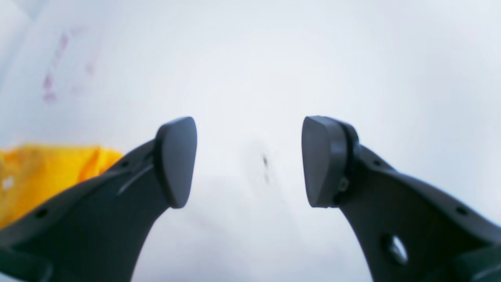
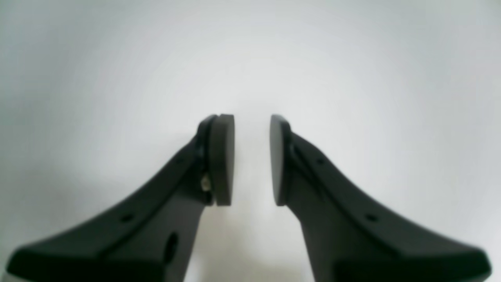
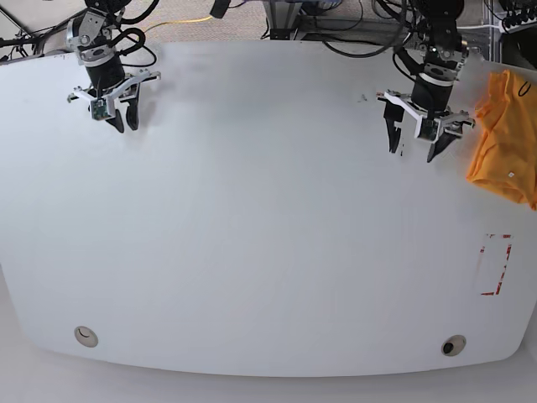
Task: Fold the T-shirt properly
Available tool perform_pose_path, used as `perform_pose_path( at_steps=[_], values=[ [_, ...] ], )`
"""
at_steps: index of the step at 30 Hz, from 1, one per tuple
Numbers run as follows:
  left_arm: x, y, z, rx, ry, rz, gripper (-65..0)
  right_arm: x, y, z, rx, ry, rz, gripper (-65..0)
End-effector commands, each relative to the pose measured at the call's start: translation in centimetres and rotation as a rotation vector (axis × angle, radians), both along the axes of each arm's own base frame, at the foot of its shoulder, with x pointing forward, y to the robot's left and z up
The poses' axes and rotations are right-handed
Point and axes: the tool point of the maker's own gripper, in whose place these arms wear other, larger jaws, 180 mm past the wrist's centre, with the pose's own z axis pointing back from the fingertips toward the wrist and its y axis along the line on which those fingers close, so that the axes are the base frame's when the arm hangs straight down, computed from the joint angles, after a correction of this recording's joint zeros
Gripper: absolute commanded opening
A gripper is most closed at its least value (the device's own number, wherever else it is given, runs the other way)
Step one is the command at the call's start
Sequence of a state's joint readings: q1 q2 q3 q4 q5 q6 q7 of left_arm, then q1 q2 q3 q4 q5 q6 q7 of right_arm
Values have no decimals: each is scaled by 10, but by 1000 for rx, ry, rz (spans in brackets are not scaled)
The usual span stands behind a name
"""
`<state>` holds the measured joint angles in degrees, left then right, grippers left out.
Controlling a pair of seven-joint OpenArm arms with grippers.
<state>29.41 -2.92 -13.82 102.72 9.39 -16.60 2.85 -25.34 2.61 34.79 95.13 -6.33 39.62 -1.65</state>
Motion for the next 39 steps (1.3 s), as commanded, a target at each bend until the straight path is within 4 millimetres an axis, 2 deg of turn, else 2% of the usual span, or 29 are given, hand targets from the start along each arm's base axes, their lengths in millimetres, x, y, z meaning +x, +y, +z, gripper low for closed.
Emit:
perform_pose_path(
  at_steps=[1,6,11,13,16,19,21,24,26,28,31,34,36,39],
  values=[
    [-17,-8,13,-15,-25,-4,-271,-21,2,7,66,-26,-13,-504],
    [-88,-33,-5,-68,129,-7,-271,-78,1,0,191,43,-84,-504],
    [-175,-43,-19,-110,337,61,-272,-137,5,-2,253,115,-132,-504],
    [-198,-43,-24,-113,398,74,-272,-155,17,-4,285,147,-124,-504],
    [-237,-44,-41,-124,510,94,-272,-185,35,-7,337,210,-117,-504],
    [-272,-45,-67,-144,620,115,-272,-201,62,-15,386,273,-73,-504],
    [-294,-48,-90,-162,694,129,-272,-217,77,-29,412,337,-54,-504],
    [-308,-48,-122,-181,760,147,-272,-241,80,-56,420,428,-73,-504],
    [-317,-40,-143,-172,810,136,-272,-248,82,-77,423,475,-78,-504],
    [-326,-30,-166,-165,863,132,-272,-269,86,-104,427,562,-86,-504],
    [-328,-22,-194,-167,916,144,-272,-277,86,-137,437,637,-109,-506],
    [-334,-19,-218,-182,975,166,-272,-288,79,-159,441,706,-129,-506],
    [-337,-17,-234,-191,1022,181,-272,-287,78,-169,452,728,-144,-506],
    [-328,-17,-253,-208,1063,194,-272,-278,79,-182,448,740,-154,-506]
  ],
)
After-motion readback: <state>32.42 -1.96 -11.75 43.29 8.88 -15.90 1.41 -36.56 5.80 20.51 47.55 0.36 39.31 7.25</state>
